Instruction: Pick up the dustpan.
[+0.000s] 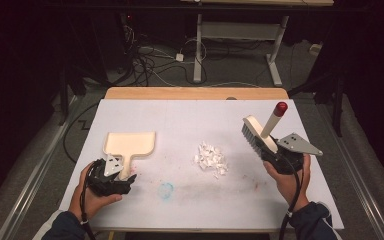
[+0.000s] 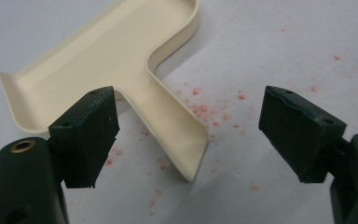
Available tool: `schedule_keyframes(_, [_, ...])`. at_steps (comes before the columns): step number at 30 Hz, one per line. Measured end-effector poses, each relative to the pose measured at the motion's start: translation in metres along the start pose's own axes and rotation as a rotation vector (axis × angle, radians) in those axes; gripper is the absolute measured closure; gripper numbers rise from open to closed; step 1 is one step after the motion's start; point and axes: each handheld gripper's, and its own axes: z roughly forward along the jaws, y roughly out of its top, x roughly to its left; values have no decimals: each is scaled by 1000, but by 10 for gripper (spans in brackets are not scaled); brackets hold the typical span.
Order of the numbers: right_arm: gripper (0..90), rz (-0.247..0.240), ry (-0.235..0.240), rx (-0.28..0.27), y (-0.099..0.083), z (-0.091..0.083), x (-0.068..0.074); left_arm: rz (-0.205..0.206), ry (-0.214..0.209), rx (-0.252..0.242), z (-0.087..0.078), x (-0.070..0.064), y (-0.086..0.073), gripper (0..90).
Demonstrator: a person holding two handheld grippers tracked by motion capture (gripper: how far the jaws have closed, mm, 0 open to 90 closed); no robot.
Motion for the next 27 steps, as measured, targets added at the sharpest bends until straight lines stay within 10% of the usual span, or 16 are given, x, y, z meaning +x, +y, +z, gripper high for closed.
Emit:
schedule_keyframes(12, [675,9,35,22,-1,4,5,-245,-61,36,1,15,-2,210])
schedule_keyframes(27, [673,-9,9,27,-1,6,5,-326,-6,110,42,29,10,347])
